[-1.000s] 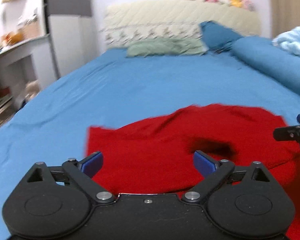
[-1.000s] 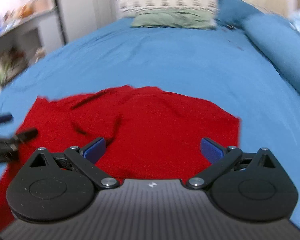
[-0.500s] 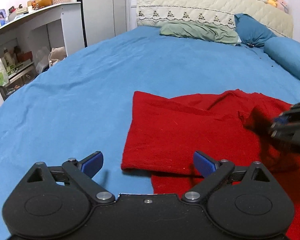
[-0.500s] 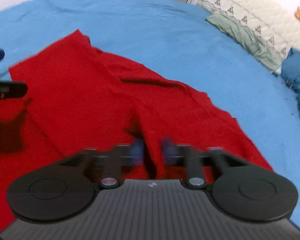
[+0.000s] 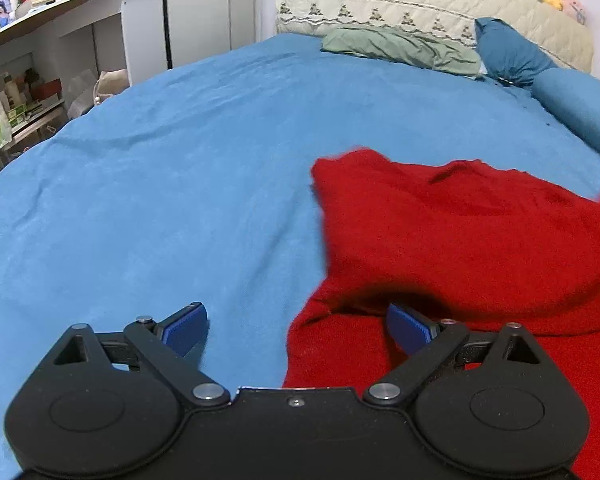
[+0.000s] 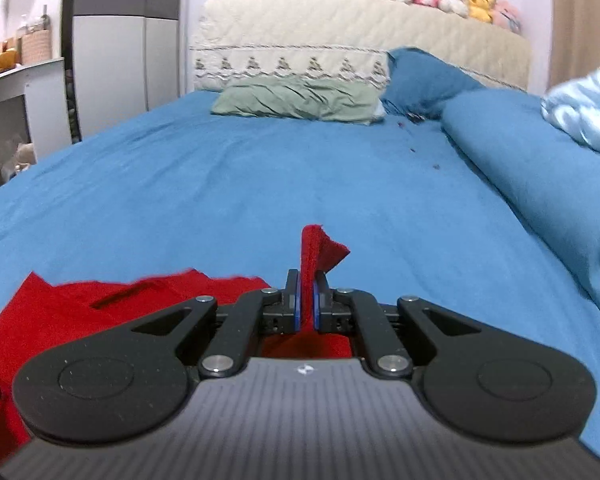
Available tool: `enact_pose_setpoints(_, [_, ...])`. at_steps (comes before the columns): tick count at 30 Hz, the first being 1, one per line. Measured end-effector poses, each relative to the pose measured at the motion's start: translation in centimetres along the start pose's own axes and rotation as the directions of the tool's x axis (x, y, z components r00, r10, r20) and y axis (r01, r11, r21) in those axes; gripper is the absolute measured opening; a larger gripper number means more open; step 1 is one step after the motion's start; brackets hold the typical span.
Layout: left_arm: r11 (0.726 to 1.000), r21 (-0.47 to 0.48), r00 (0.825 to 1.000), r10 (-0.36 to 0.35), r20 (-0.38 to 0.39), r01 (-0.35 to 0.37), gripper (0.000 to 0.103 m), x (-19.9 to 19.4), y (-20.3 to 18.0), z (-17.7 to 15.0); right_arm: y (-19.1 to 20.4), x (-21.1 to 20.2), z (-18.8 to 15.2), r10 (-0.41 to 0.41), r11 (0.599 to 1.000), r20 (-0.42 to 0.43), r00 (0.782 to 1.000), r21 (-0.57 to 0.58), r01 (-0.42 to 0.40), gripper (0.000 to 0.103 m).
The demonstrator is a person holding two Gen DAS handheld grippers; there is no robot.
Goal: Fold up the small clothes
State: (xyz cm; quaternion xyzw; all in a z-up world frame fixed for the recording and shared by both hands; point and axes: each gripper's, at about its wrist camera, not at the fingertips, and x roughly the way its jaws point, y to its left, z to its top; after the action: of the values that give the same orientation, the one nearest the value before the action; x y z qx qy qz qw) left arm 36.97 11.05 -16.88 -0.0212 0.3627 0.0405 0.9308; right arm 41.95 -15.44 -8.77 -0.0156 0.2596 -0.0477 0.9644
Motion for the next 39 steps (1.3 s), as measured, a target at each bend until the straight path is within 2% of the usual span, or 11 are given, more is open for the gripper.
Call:
enact_pose_setpoints(10, [0.999, -0.025, 0.999, 0.047, -0.028, -0.047, 0.098, 0.6, 1.0, -0.2, -4.4, -0.7, -3.0, -0.032, 0.993, -0.011, 0.999, 0.110, 0.033, 0.021])
enact_pose_setpoints(14, [0.995, -0.047, 0.995, 0.082, -0.054, -0.085, 0.098, 0.4, 1.8, -0.2, -5.5, 0.3, -5.9, -0.048, 0.991, -0.098, 0.994, 0.118, 0.060, 0.021])
enact_pose_setpoints(17, [0.992, -0.027, 0.991, 0.124, -0.043, -0.126, 0.097, -0.4, 1.4, 0.0, -5.9, 0.5, -8.0, -0.061, 0.990, -0.131, 0.990, 0.117, 0.077, 0.031])
enact_pose_setpoints(18, [0.992, -0.011, 0.992, 0.128, -0.021, -0.128, 0.097, -1.0, 1.0, 0.1, -6.1, 0.5, -8.5, -0.068, 0.989, -0.141, 0.988, 0.124, 0.086, 0.046])
enact_pose_setpoints(20, [0.996, -0.008, 0.995, 0.092, 0.039, -0.092, 0.097, -2.3, 0.1, 0.4, -6.6, -0.5, -9.6, -0.082, 0.985, -0.146, 0.986, 0.140, 0.103, 0.081])
enact_pose_setpoints(21, [0.999, -0.014, 0.996, 0.053, 0.070, -0.052, 0.097, -2.8, -0.4, 0.5, -6.8, -1.1, -9.9, -0.085, 0.984, -0.119, 0.989, 0.146, 0.103, 0.092])
enact_pose_setpoints(24, [1.000, 0.008, 0.990, -0.023, 0.139, 0.023, 0.097, -3.4, -2.2, 0.8, -6.1, -2.8, -10.1, -0.067, 0.991, -0.023, 0.998, 0.115, 0.069, 0.096])
enact_pose_setpoints(28, [0.991, 0.061, 0.974, -0.131, 0.187, 0.122, 0.098, -3.2, -4.0, 0.9, -4.4, -1.6, -9.4, 0.032, 0.996, -0.019, 0.999, 0.084, -0.030, 0.096])
enact_pose_setpoints(31, [0.979, 0.071, 0.973, -0.198, 0.122, 0.190, 0.097, -1.4, -4.2, 0.5, -3.5, 0.0, -9.5, 0.070, 0.996, -0.054, 0.996, 0.066, -0.067, 0.096])
enact_pose_setpoints(34, [0.980, 0.069, 0.983, -0.185, -0.015, 0.186, 0.098, 1.0, -4.1, -0.3, -3.3, 2.1, -10.4, 0.063, 0.997, -0.124, 0.990, 0.047, -0.058, 0.096])
enact_pose_setpoints(39, [0.976, 0.082, 0.980, -0.200, -0.014, 0.201, 0.098, 1.0, -3.8, -0.4, -4.1, 1.8, -10.6, 0.077, 0.994, -0.120, 0.990, 0.082, -0.068, 0.097])
